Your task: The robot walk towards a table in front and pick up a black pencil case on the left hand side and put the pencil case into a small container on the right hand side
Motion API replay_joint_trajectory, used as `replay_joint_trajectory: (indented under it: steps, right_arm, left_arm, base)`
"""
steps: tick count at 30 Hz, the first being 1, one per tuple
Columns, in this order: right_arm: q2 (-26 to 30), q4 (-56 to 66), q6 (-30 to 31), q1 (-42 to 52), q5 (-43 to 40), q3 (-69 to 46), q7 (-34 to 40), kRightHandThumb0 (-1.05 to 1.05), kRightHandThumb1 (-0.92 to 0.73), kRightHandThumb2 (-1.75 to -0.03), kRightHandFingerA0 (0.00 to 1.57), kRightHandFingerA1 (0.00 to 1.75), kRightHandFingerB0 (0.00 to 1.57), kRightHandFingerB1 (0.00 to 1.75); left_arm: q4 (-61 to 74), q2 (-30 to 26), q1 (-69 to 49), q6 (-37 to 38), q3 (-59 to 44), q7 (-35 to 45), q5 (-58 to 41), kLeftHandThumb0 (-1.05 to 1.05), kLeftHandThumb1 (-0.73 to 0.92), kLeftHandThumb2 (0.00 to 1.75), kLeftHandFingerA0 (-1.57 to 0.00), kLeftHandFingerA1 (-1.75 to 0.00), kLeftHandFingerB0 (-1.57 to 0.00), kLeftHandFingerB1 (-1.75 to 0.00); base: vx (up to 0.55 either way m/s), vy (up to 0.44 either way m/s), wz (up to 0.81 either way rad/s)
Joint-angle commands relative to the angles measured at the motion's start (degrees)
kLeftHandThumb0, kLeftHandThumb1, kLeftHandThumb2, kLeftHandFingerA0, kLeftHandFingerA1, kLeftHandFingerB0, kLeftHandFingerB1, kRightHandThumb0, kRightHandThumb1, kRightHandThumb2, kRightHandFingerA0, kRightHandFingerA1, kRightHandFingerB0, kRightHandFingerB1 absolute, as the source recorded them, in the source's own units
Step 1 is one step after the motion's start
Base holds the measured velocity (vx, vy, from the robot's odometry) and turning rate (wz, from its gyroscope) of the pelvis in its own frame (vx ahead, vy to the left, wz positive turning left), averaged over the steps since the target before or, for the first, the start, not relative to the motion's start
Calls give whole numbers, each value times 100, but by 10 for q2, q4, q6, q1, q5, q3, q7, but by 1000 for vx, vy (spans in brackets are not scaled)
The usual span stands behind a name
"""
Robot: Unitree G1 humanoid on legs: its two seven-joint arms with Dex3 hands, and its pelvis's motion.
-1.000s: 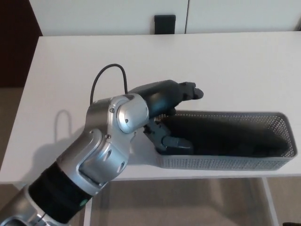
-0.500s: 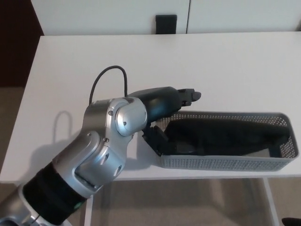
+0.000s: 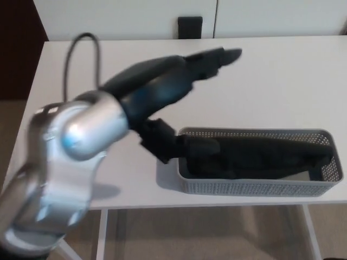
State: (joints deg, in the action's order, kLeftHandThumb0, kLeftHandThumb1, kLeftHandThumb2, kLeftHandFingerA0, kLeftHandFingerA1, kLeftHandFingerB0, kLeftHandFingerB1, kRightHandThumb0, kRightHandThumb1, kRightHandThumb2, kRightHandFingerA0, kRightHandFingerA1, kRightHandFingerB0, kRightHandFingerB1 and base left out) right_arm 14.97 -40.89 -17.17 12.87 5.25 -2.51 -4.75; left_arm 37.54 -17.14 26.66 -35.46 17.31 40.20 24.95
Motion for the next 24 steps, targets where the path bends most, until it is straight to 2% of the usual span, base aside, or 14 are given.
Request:
replay_joint_trajectory:
  steps: [1,5,6,8,9,11,12,14,16,17,18,19,21,24]
  right_arm:
    - [15,-17,-16,27,-5,-1,-21,-36,-66,-59,64,49,52,45]
    - [7,-35,-20,29,2,5,-12,-38,-66,-59,64,48,52,43]
    - [5,-39,-19,31,3,6,-10,-34,-66,-59,64,48,53,44]
    - [0,-49,-21,34,9,11,-1,-33,-67,-59,63,48,52,44]
    - [-1,-52,-27,36,9,11,1,-33,-67,-59,63,48,52,45]
    - [-1,-60,-32,41,9,9,5,-32,-67,-59,62,49,52,45]
    - [2,-61,-33,43,8,8,6,-32,-68,-59,62,48,51,44]
    - [2,-70,-38,42,0,2,2,-33,-67,-59,63,49,53,45]
    - [-1,-79,-35,41,-6,-3,2,-34,-67,-59,63,49,53,45]
    - [-3,-82,-36,43,-7,-2,2,-33,-67,-59,63,49,52,45]
    - [-4,-84,-39,45,-5,-1,4,-33,-67,-59,63,50,53,46]
    - [-3,-85,-41,47,-3,0,5,-32,-66,-59,63,49,52,45]
    - [0,-85,-42,51,0,2,6,-32,-67,-59,62,48,52,45]
    - [4,-98,-44,43,4,2,16,-37,-65,-59,65,49,52,42]
  left_arm:
    - [225,-94,-294,145,-425,153,-408,-69,40,86,-3,-15,-7,-23]
    - [225,-52,-589,251,-513,244,-523,-73,43,89,0,-24,-12,-28]
    - [225,-29,-647,259,-525,279,-531,-84,61,59,-6,-29,-9,-25]
    - [185,35,-797,304,-545,388,-503,-74,46,89,-2,-24,-11,-28]
    - [156,36,-836,335,-542,410,-485,-80,60,59,-7,-25,-10,-24]
    - [119,26,-885,356,-530,423,-456,-80,57,59,-8,-26,-11,-25]
    - [97,21,-910,365,-519,421,-438,-71,42,88,0,-30,-13,-35]
    - [19,-4,-953,433,-481,384,-371,-78,54,57,-6,-30,-10,-25]
    - [-76,-33,-970,511,-433,328,-313,-82,54,56,-6,-32,-10,-26]
    - [-121,-41,-963,523,-413,308,-302,-71,41,85,-3,-26,-4,-25]
    - [-147,-42,-956,524,-402,298,-298,-77,57,58,-2,-32,-6,-26]
    - [-166,-46,-951,519,-390,280,-287,-73,44,89,-1,-24,-6,-23]
    - [-179,-59,-945,486,-368,243,-256,-85,47,71,-6,-27,-7,-23]
    - [-218,-78,-885,423,-315,167,-194,-82,51,88,-3,-21,-11,-20]
  base:
    - [0,0,0]
    - [0,0,0]
    - [0,0,0]
    - [0,0,0]
    - [0,0,0]
    - [0,0,0]
    - [0,0,0]
    - [0,0,0]
    - [0,0,0]
    - [0,0,0]
    - [0,0,0]
    - [0,0,0]
    - [0,0,0]
    - [0,0,0]
